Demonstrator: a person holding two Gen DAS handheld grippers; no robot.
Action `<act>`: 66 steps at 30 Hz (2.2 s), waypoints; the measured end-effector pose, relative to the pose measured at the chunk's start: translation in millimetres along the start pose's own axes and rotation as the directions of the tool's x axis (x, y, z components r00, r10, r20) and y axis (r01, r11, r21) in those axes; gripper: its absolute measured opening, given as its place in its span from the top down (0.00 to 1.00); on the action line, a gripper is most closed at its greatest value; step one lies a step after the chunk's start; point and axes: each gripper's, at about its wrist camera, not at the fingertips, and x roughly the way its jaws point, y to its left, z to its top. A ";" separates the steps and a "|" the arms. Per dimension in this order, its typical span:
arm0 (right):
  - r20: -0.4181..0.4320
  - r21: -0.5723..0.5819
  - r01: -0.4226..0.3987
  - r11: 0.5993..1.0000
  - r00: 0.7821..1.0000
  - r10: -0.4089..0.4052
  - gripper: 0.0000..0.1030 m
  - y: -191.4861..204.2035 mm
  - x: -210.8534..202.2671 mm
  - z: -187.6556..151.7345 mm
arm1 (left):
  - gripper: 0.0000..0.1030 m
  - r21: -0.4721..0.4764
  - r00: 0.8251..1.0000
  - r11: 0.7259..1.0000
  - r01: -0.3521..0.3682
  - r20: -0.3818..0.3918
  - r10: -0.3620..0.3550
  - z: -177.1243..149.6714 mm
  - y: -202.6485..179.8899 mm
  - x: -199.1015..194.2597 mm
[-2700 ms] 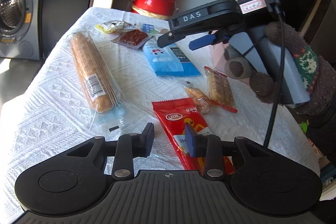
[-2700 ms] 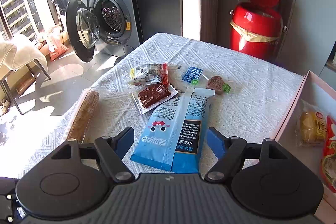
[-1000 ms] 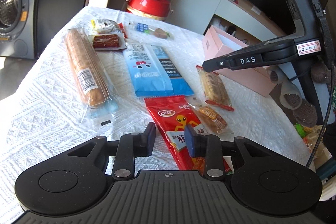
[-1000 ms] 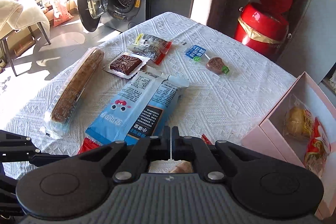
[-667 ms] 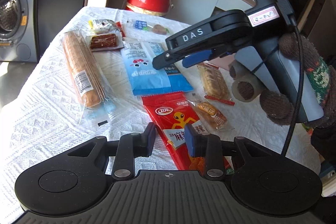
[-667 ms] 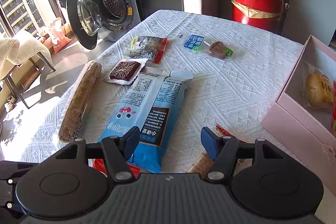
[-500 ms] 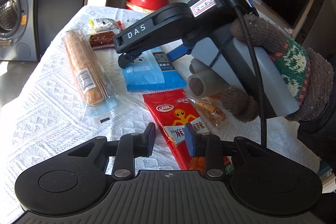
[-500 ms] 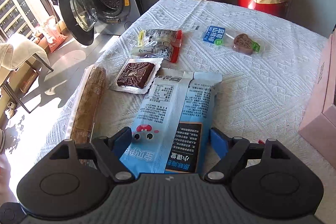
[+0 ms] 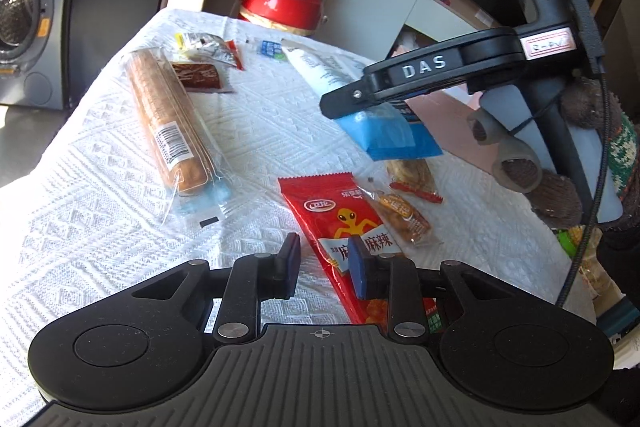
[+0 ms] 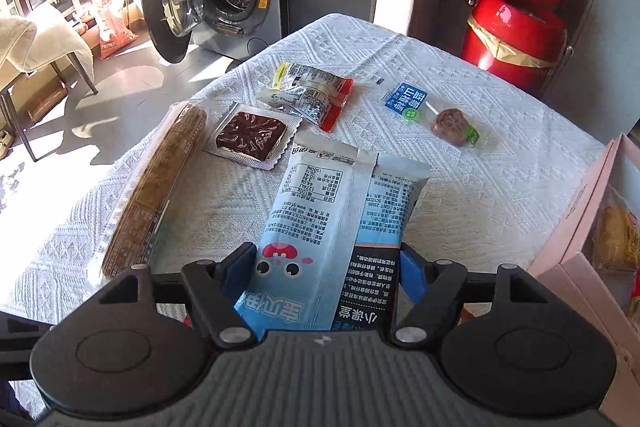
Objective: Organize snacks
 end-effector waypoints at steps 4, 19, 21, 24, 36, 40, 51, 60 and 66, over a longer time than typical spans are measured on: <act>0.131 0.047 -0.002 0.999 0.991 -0.004 0.28 -23.4 -65.3 -27.0 | 0.70 0.000 1.000 1.000 -0.012 -0.006 0.012 3.2 -2.1 3.1; 0.065 0.285 0.341 0.896 0.925 -0.373 0.22 -85.3 -93.7 -188.7 | 0.63 0.146 0.997 0.989 -0.037 -0.058 0.046 48.9 -50.2 50.1; 0.071 0.302 0.326 0.896 0.929 -0.362 0.18 -87.6 -89.6 -197.7 | 0.63 0.167 0.997 0.985 -0.048 -0.049 0.057 49.6 -55.8 40.5; 0.109 0.367 0.280 0.887 0.934 -0.340 0.12 -94.6 -88.2 -206.0 | 0.63 0.222 0.997 0.974 -0.044 -0.054 0.057 47.5 -64.0 27.0; 0.133 0.399 0.256 0.880 0.934 -0.332 0.09 -97.2 -87.0 -208.8 | 0.56 0.489 0.968 0.859 -0.152 -0.100 0.228 24.6 -93.8 47.1; 0.133 0.399 0.258 0.880 0.933 -0.334 0.09 -96.7 -88.0 -210.1 | 0.47 0.483 0.969 0.865 -0.134 -0.120 0.218 29.3 -88.5 53.2; 0.133 0.398 0.258 0.880 0.933 -0.334 0.09 -96.3 -87.4 -209.8 | 0.30 0.456 0.967 0.875 -0.163 -0.100 0.233 33.8 -80.3 55.3; 0.131 0.397 0.257 0.881 0.934 -0.332 0.09 -96.2 -87.3 -209.3 | 0.28 0.338 0.969 0.928 -0.155 -0.130 0.209 42.7 -60.9 64.9; 0.120 0.364 0.227 0.903 0.950 -0.287 0.05 -98.6 -87.5 -208.1 | 0.36 0.308 0.970 0.939 -0.150 -0.140 0.201 40.3 -69.2 63.6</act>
